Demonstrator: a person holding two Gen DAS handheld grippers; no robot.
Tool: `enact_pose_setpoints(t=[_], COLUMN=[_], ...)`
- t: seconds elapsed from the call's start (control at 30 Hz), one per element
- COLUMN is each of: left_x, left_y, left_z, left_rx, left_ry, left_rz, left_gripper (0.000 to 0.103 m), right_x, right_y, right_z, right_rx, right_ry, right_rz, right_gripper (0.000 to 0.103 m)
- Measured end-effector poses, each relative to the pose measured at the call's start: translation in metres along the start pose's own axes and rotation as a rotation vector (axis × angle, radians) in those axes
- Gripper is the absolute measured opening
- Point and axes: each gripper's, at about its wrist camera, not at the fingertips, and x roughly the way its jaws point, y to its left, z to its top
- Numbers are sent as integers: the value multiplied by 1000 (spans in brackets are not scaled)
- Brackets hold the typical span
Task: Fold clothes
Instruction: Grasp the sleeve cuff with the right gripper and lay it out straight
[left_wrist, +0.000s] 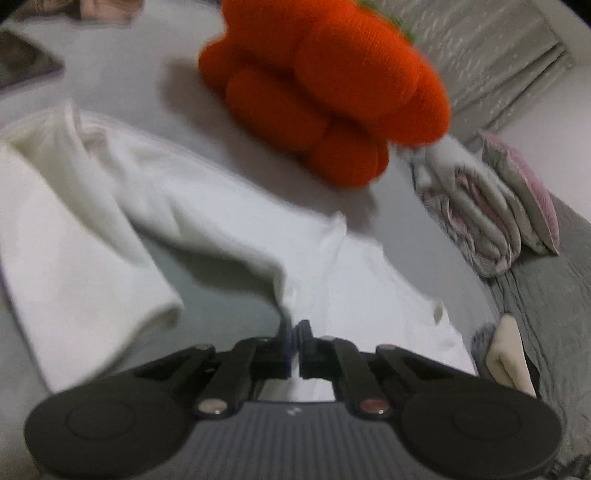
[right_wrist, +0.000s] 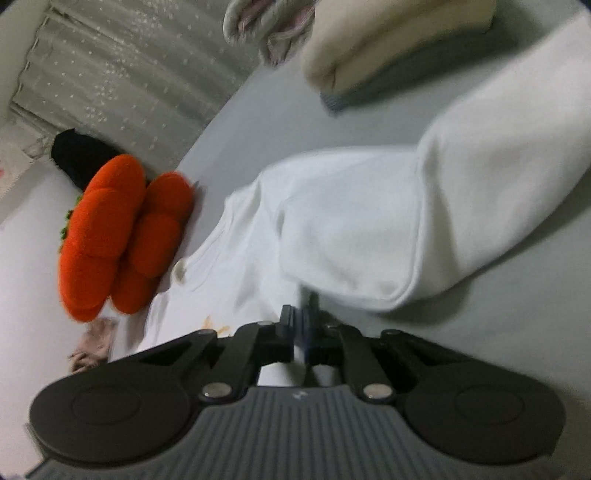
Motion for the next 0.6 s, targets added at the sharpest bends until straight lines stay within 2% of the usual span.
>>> enact_pose_setpoints(t=[0.07,0.17,0.23,0.3,0.33,0.4,0.6], left_x=[5,12,10,4,1,-6,-27], left_y=[0,-2,-5,-8,-9,-13,-12], left_z=[-1,-5,-3,-1,-1,-3,-13], left_rx=[25,60,69,85,99,140,257], left_ry=[20,52,70,86,92,101,136], left_rz=[38,64,59,47,44,41,45], left_gripper=[3,4,6,22,27,30,31], right_x=[-6,1,1,-3,-6,-13,-35], right_y=[7,4,0,-2,-2,0,6], right_z=[4,2,3,5,6,3,-9], right_rx=[-49,-77,-59,-54,-63,-85,-184], right_ry=[-53,-8,16,36,48,57,89], right_rz=[-55,-85,-65,-54,-56,-60,-73], right_gripper=[5,6,14,17,23,34,34])
